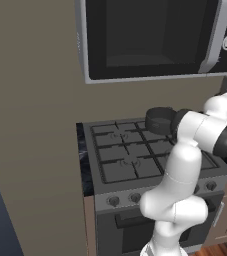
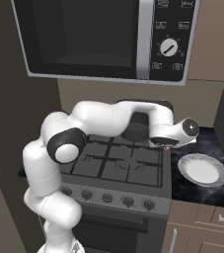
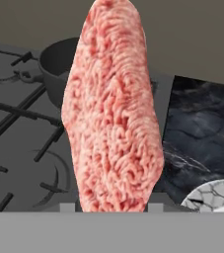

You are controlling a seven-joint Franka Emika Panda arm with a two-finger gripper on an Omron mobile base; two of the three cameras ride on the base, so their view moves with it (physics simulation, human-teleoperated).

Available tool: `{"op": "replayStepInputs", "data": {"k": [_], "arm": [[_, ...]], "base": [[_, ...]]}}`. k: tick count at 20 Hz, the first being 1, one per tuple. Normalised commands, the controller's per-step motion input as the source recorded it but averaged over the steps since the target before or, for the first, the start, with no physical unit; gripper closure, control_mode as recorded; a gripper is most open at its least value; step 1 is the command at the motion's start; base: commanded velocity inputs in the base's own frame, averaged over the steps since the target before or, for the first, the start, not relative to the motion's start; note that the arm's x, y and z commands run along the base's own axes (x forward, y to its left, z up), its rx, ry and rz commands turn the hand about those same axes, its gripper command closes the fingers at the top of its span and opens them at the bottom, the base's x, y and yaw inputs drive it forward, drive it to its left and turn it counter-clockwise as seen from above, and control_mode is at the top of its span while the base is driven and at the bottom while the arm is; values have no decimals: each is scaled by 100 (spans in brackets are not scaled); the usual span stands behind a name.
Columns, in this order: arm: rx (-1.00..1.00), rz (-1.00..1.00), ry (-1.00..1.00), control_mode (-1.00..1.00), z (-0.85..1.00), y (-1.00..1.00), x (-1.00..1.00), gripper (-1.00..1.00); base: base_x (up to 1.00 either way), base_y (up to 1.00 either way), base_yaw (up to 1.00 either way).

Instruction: Retrieve the frozen meat and place it in the pot on a burner. Then turn the burner on.

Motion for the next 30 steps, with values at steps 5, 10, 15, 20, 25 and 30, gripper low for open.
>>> {"op": "replayStepInputs", "data": {"k": [5, 10, 15, 20, 25, 30], "arm": [[0, 5, -2, -100, 0, 46, 33, 100], [0, 3, -1, -100, 1, 30, 31, 100], [0, 3, -1, -100, 11, 13, 28, 100], [0, 1, -3, -100, 0, 24, 35, 100], [2, 1, -5, -100, 10, 29, 11, 100], [1, 0, -3, -100, 6, 21, 28, 100]], "base": [[0, 0, 0], [0, 0, 0], [0, 0, 0], [0, 0, 0], [0, 0, 0], [0, 0, 0]]}}
